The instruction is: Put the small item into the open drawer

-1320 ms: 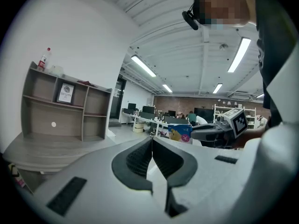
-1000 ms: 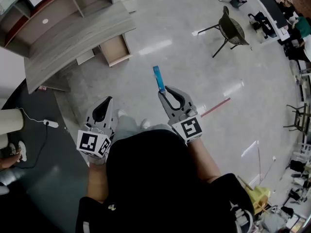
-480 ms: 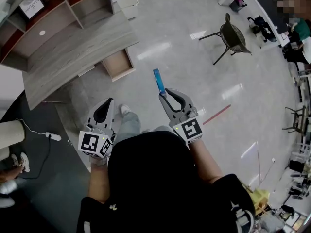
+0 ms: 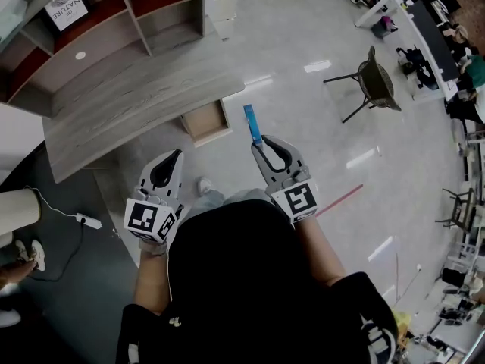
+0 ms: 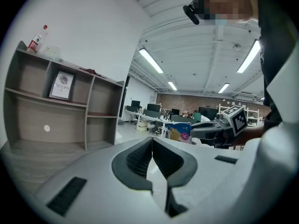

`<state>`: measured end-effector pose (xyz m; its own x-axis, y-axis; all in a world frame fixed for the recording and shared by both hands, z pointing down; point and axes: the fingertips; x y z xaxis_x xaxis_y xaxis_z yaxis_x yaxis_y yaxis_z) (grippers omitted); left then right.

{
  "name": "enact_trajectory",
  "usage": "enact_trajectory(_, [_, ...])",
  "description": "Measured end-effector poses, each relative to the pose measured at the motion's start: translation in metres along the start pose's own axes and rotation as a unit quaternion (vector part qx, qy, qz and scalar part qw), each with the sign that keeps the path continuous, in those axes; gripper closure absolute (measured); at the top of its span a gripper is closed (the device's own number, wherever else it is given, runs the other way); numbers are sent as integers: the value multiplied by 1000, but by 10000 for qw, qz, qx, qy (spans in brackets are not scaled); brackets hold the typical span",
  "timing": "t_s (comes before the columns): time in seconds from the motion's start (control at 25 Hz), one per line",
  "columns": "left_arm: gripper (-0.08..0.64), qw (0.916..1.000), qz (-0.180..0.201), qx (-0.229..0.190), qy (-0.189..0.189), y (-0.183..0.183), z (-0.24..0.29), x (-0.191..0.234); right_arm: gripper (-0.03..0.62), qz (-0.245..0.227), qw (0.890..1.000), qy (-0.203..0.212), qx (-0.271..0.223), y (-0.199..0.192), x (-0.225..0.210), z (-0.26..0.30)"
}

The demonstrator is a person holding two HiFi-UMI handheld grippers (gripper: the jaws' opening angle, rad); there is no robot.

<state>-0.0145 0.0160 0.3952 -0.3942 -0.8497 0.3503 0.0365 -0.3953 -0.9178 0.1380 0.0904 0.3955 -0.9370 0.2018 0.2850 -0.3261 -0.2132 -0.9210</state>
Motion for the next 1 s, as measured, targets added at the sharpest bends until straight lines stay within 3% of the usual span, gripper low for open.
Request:
enact_trajectory(0.28, [555,9994,-153,-58,308,10,2,30,491,-64,9992,393,8,9,-6,46])
enact_trajectory(0.52, [555,9963,-336,-154,776,10,5,45,491,-210,9949,981,63,5,-8,80])
enact_trajectory(1.0, [555,9781,-802,-383,1883,-1,8,64,491,-427,9718,2301,279,-25,-7,140])
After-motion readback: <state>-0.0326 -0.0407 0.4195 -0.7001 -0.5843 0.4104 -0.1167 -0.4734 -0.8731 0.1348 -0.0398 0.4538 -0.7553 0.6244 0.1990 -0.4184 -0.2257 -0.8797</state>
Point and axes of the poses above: the fingertips, and each gripper's own axes: z forward along the fingers, x to its left, y out of its top, and after that the axes turned 10 degrees about -z, right-handed
